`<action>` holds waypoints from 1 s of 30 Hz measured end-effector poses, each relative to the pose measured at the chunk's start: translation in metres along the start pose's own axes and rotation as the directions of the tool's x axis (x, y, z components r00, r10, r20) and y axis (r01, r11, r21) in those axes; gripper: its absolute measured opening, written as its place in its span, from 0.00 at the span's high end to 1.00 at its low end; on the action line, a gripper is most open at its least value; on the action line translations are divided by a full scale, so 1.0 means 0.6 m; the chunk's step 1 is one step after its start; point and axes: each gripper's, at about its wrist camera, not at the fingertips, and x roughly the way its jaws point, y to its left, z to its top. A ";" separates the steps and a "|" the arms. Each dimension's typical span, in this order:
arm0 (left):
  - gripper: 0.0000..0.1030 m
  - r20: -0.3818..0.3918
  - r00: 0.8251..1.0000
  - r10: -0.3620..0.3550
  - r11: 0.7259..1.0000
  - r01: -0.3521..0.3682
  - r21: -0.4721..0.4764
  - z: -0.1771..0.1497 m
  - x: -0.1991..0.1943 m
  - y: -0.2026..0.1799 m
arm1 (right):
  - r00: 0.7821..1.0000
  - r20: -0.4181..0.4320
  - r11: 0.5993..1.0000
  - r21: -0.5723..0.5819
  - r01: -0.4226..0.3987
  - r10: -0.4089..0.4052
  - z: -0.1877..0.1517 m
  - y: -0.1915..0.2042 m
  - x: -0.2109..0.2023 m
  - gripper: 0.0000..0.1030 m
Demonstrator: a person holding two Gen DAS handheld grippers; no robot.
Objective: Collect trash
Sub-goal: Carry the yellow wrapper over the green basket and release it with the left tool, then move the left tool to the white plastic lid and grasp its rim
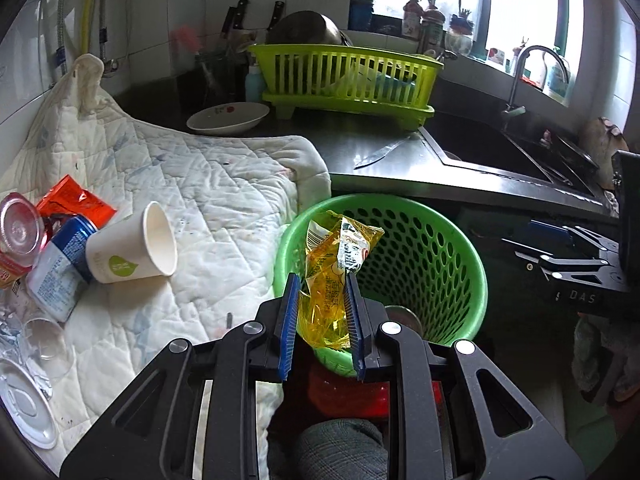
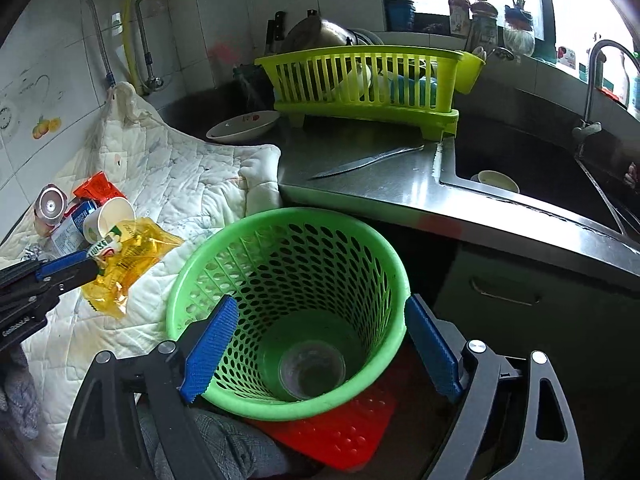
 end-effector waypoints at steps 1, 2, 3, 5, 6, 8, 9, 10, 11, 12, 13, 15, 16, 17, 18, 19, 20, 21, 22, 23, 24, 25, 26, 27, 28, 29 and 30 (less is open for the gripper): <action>0.79 -0.010 1.000 -0.005 1.000 0.005 0.000 0.003 0.011 -0.006 | 1.000 0.001 1.000 0.007 -0.003 0.003 -0.001 -0.006 -0.002 0.19; 0.78 -0.020 1.000 -0.011 1.000 0.011 -0.002 0.006 0.022 -0.011 | 1.000 0.002 1.000 0.012 -0.004 0.004 -0.003 -0.011 -0.005 0.19; 0.78 -0.031 0.999 -0.015 1.000 0.015 -0.005 0.008 0.032 -0.015 | 1.000 0.002 1.000 0.015 -0.006 0.006 -0.004 -0.016 -0.006 0.18; 0.76 -0.046 0.999 -0.020 1.000 0.019 -0.010 0.012 0.050 -0.024 | 1.000 -0.001 1.000 0.022 -0.010 0.010 -0.006 -0.023 -0.007 0.18; 0.76 -0.051 0.998 -0.020 1.000 0.019 -0.014 0.012 0.057 -0.026 | 1.000 0.000 1.000 0.025 -0.013 0.013 -0.007 -0.024 -0.007 0.18; 0.74 -0.061 0.998 -0.024 1.000 0.023 -0.018 0.012 0.069 -0.031 | 1.000 -0.002 0.999 0.028 -0.022 0.022 -0.008 -0.027 -0.007 0.18; 0.72 -0.066 0.998 -0.022 1.000 0.021 -0.021 0.012 0.074 -0.033 | 1.000 -0.002 0.999 0.029 -0.026 0.026 -0.009 -0.028 -0.008 0.18; 0.68 -0.066 0.997 -0.025 0.999 0.024 -0.024 0.010 0.077 -0.034 | 1.000 -0.002 0.999 0.029 -0.029 0.029 -0.010 -0.028 -0.008 0.18; 0.64 -0.067 0.997 -0.027 0.999 0.025 -0.028 0.009 0.079 -0.033 | 0.999 -0.002 0.999 0.027 -0.033 0.033 -0.011 -0.028 -0.007 0.18; 0.53 -0.065 0.998 -0.021 0.999 0.019 -0.033 0.008 0.081 -0.033 | 0.999 -0.002 0.999 0.025 -0.036 0.036 -0.012 -0.026 -0.007 0.18; 0.50 -0.060 0.998 -0.014 0.999 0.012 -0.037 0.007 0.080 -0.031 | 0.999 -0.002 0.999 0.024 -0.037 0.037 -0.012 -0.025 -0.007 0.18; 0.49 -0.057 0.998 -0.023 0.999 0.020 -0.048 0.004 0.077 -0.026 | 0.999 -0.004 0.999 0.022 -0.044 0.045 -0.013 -0.022 -0.006 0.18; 0.47 -0.057 0.998 -0.020 0.998 0.017 -0.054 0.003 0.074 -0.022 | 0.999 -0.005 0.999 0.021 -0.047 0.047 -0.013 -0.020 -0.006 0.18; 0.46 -0.054 0.998 -0.017 0.998 0.014 -0.062 0.001 0.069 -0.018 | 0.999 -0.006 0.999 0.018 -0.050 0.050 -0.013 -0.017 -0.006 0.18; 0.45 -0.050 0.999 -0.014 0.998 0.010 -0.069 0.000 0.064 -0.014 | 0.999 -0.006 0.998 0.015 -0.053 0.053 -0.013 -0.014 -0.006 0.18; 0.45 -0.046 0.999 -0.011 0.997 0.007 -0.076 -0.002 0.057 -0.009 | 0.998 -0.006 0.998 0.012 -0.057 0.058 -0.013 -0.010 -0.006 0.18; 0.45 -0.041 0.999 -0.004 0.997 0.001 -0.081 -0.003 0.050 -0.004 | 0.998 -0.006 0.998 0.009 -0.061 0.061 -0.013 -0.007 -0.006 0.18; 0.43 -0.035 0.999 0.007 0.996 -0.010 -0.087 -0.005 0.041 0.001 | 0.998 -0.005 0.998 0.006 -0.064 0.064 -0.013 -0.003 -0.007 0.18; 0.41 -0.029 0.999 0.018 0.995 -0.020 -0.096 -0.006 0.032 0.008 | 0.998 -0.005 0.998 0.001 -0.069 0.069 -0.012 0.001 -0.007 0.18; 0.41 -0.022 0.999 0.028 0.994 -0.030 -0.105 -0.007 0.023 0.014 | 0.997 -0.005 0.997 -0.004 -0.073 0.073 -0.011 0.006 -0.007 0.18; 0.41 -0.013 0.999 0.042 0.993 -0.044 -0.113 -0.009 0.012 0.021 | 0.997 -0.005 0.997 -0.009 -0.078 0.078 -0.009 0.011 -0.007 0.18; 0.40 -0.005 0.998 0.060 0.991 -0.061 -0.117 -0.011 0.002 0.028 | 0.997 -0.006 0.996 -0.016 -0.083 0.083 -0.008 0.018 -0.006 0.18; 0.40 0.004 0.996 0.084 0.989 -0.083 -0.121 -0.013 -0.009 0.035 | 0.996 -0.005 0.996 -0.022 -0.089 0.089 -0.006 0.025 -0.006 0.17; 0.40 0.012 0.995 0.103 0.987 -0.101 -0.128 -0.016 -0.020 0.043 | 0.995 -0.006 0.995 -0.027 -0.097 0.097 -0.005 0.031 -0.005 0.17; 0.40 0.018 0.993 0.116 0.984 -0.112 -0.139 -0.017 -0.030 0.051 | 0.994 -0.009 0.994 -0.034 -0.108 0.108 -0.003 0.040 -0.004 0.17; 0.39 0.022 0.992 0.127 0.981 -0.122 -0.150 -0.019 -0.040 0.061 | 0.993 -0.011 0.992 -0.040 -0.117 0.117 -0.001 0.047 -0.003 0.16; 0.39 0.027 0.989 0.143 0.977 -0.137 -0.162 -0.021 -0.050 0.070 | 0.992 -0.014 0.991 -0.048 -0.127 0.126 0.001 0.056 -0.001 0.16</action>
